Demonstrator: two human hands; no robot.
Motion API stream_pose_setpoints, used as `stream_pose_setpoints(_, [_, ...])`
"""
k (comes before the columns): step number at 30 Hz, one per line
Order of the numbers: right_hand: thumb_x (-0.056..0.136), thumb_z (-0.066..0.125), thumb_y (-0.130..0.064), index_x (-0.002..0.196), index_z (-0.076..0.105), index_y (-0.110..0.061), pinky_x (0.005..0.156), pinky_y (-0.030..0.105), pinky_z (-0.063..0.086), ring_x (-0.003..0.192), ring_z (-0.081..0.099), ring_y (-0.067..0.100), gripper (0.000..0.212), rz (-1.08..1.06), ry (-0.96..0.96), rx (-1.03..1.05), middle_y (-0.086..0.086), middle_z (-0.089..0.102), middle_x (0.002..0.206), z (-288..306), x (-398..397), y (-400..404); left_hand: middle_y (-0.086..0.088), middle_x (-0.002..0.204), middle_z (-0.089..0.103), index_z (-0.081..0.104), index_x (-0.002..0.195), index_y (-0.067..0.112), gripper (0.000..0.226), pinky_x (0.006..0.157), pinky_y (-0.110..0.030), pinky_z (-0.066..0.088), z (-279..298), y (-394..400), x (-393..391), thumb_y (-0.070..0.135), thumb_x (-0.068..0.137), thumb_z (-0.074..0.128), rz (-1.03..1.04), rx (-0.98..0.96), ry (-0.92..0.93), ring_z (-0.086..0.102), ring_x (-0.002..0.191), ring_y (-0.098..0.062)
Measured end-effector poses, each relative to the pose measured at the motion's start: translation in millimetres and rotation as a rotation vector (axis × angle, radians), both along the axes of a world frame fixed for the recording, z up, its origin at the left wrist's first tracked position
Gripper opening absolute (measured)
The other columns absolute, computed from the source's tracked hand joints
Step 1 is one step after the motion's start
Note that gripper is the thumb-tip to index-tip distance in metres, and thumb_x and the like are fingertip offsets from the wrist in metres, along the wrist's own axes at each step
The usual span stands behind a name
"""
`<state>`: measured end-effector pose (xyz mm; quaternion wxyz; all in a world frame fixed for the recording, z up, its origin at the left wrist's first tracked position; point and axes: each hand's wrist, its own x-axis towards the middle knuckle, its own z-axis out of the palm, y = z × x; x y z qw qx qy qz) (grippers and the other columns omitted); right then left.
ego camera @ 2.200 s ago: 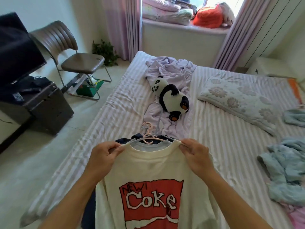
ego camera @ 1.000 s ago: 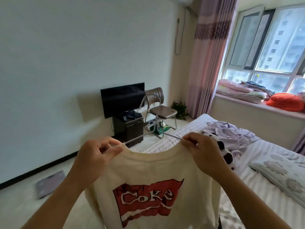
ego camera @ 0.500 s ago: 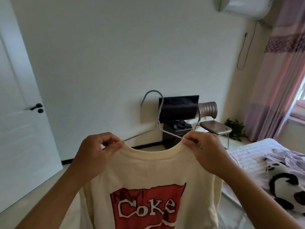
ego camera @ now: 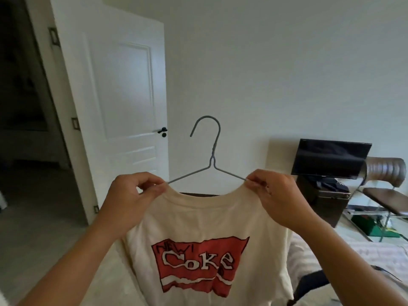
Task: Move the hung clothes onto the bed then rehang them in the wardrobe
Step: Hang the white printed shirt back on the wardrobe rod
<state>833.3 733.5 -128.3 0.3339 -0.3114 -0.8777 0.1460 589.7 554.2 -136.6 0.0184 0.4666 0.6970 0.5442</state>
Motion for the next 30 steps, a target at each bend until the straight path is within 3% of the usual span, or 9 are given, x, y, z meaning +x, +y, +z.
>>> stream_pose_setpoints(6, [0.097,0.061,-0.023,0.092,0.072,-0.026,0.075,0.028,0.053,0.078,0.064,0.003,0.013,0.231,0.038,-0.031,-0.014,0.070,0.080,2,-95,-46,0.018,0.077,0.069,0.075,0.080,0.033,0.010,0.066,-0.022,0.045,3,-89,-60,0.023,0.084,0.074,0.183,0.007,0.048,0.063,0.078,0.000])
stream_pose_setpoints(15, [0.099,0.058,-0.020,0.091,0.072,-0.025,0.076,0.029,0.054,0.080,0.065,0.005,0.016,0.565,0.010,-0.028,-0.015,0.070,0.082,1,-240,-101,0.018,0.070,0.066,0.074,0.083,0.032,0.010,0.060,-0.017,0.042,8,-198,-125,0.025,0.088,0.069,0.508,-0.037,0.107,0.061,0.076,0.000])
stream_pose_setpoints(19, [0.101,0.053,-0.022,0.092,0.069,-0.029,0.075,0.019,0.050,0.082,0.063,0.004,0.020,0.711,-0.021,0.003,-0.014,0.068,0.088,2,-304,-131,0.015,0.068,0.064,0.070,0.078,0.036,0.017,0.059,-0.019,0.038,6,-240,-146,0.023,0.088,0.070,0.679,-0.034,0.130,0.059,0.070,-0.007])
stream_pose_setpoints(23, [0.102,0.050,-0.023,0.095,0.064,-0.035,0.072,0.009,0.046,0.081,0.060,0.000,0.020,0.854,-0.051,0.042,-0.022,0.061,0.086,4,-365,-163,0.018,0.072,0.066,0.071,0.076,0.038,0.019,0.062,-0.024,0.042,4,-283,-168,0.022,0.086,0.073,0.819,-0.026,0.123,0.057,0.066,-0.002])
stream_pose_setpoints(30, [0.102,0.049,-0.026,0.101,0.065,-0.030,0.075,0.017,0.049,0.080,0.058,0.002,0.016,1.075,-0.077,0.124,-0.017,0.062,0.087,11,-446,-230,0.012,0.076,0.066,0.068,0.082,0.031,0.013,0.066,-0.021,0.044,4,-351,-193,0.021,0.091,0.066,1.046,-0.096,0.202,0.059,0.075,-0.005])
